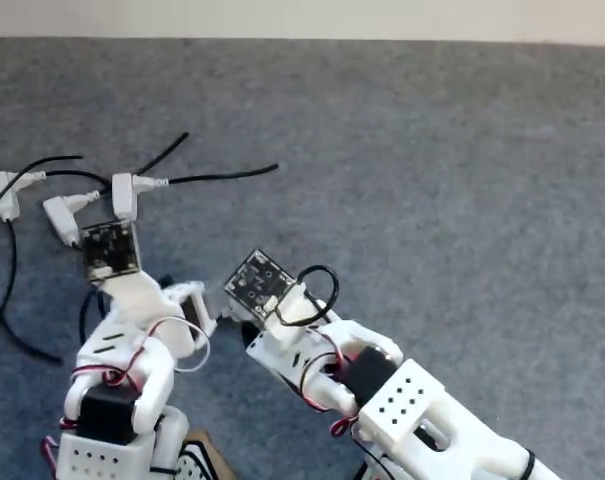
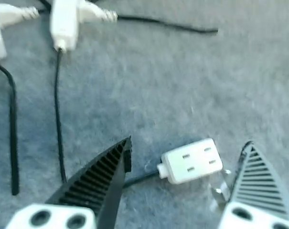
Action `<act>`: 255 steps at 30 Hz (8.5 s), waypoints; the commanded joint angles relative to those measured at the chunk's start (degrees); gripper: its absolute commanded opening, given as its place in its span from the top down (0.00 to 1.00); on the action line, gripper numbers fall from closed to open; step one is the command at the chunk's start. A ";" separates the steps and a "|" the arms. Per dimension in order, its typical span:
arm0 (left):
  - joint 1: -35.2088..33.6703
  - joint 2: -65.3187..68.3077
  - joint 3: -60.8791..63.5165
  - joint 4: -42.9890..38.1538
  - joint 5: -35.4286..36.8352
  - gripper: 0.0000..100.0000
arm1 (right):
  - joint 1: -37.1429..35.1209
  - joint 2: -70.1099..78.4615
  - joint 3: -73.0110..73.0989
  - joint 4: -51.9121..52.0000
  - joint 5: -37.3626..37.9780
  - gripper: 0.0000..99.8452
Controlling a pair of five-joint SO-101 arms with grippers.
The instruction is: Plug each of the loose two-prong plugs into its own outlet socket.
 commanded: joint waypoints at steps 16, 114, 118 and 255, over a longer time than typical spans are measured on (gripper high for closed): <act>1.01 -0.40 5.76 0.09 -2.20 0.65 | 7.69 -8.13 -17.19 14.99 -0.44 1.00; -9.36 -0.40 7.69 -3.69 0.18 0.65 | 7.16 50.15 -64.57 36.44 62.95 1.00; -9.36 -0.40 7.69 -3.60 0.18 0.65 | 7.08 49.01 -60.53 32.31 63.47 1.00; 18.42 103.43 -45.23 3.60 -34.73 1.00 | 32.57 22.11 -38.99 40.48 59.96 0.99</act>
